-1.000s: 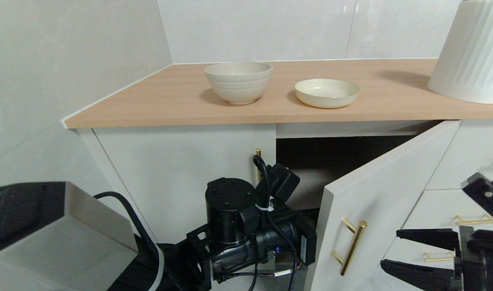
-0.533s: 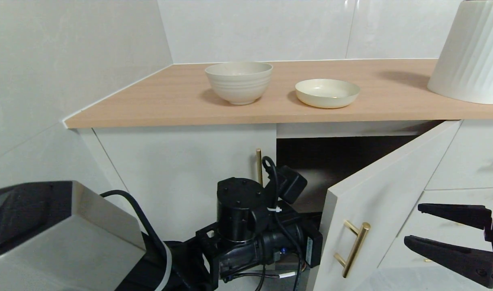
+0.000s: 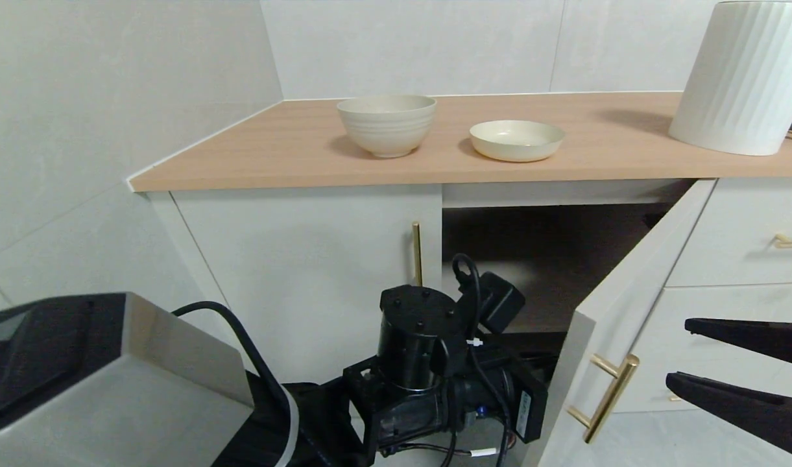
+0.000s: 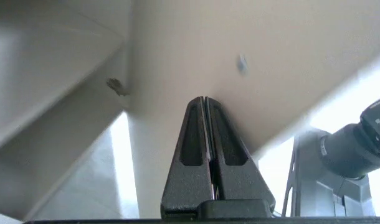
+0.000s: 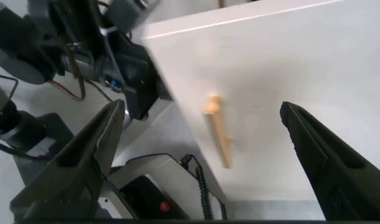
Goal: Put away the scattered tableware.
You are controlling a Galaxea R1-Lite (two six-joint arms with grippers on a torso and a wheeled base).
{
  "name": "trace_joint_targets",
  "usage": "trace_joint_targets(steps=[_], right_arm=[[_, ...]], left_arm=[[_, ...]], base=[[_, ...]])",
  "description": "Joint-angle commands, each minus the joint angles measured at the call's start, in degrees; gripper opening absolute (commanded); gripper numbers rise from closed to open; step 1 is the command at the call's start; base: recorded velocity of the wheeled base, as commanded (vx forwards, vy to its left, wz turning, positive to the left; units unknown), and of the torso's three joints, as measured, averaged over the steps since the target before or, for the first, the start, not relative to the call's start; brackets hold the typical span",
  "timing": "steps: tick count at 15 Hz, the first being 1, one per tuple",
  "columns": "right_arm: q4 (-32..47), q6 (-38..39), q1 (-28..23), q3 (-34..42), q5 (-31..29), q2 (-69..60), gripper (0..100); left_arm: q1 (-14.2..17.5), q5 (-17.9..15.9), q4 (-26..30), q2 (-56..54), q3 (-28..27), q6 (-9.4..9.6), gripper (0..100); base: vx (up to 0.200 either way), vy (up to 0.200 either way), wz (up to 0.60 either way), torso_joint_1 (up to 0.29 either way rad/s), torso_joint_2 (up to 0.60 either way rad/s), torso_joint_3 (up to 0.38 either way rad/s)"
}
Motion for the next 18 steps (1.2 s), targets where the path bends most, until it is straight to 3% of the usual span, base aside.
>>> trace_joint_targets(steps=[1, 4, 6, 7, 9, 14, 18], right_arm=[[-0.1, 0.0, 0.0, 0.0, 0.1, -0.1, 100], [-0.4, 0.0, 0.0, -0.2, 0.0, -0.2, 100], [-0.4, 0.0, 0.0, -0.4, 0.0, -0.5, 100], [-0.4, 0.0, -0.1, -0.5, 0.0, -1.1, 100], [-0.1, 0.0, -0.1, -1.1, 0.0, -1.8, 100], [0.0, 0.0, -0.1, -1.6, 0.0, -2.9, 100], [-0.1, 0.0, -0.2, -1.8, -0.1, -3.3, 100]], left_arm=[[0.1, 0.2, 0.9, 1.4, -1.7, -0.01, 0], [0.1, 0.3, 5.1, 2.8, -7.2, -0.19, 0], [0.1, 0.3, 7.9, 2.7, -9.6, -1.86, 0], [0.1, 0.4, 10.0, 2.4, -11.7, -4.14, 0], [0.0, 0.4, 12.1, 1.5, -12.4, -4.67, 0], [-2.4, 1.2, 15.6, 1.0, -15.0, -7.66, 0], [-2.1, 1.3, 16.7, 4.6, -20.0, -8.62, 0]], base=[[0.0, 0.0, 0.0, 0.0, 0.0, 0.0], [0.0, 0.0, 0.0, 0.0, 0.0, 0.0], [0.0, 0.0, 0.0, 0.0, 0.0, 0.0], [0.0, 0.0, 0.0, 0.0, 0.0, 0.0], [0.0, 0.0, 0.0, 0.0, 0.0, 0.0], [-0.2, 0.0, 0.0, 0.008, 0.0, 0.0], [0.0, 0.0, 0.0, 0.0, 0.0, 0.0]])
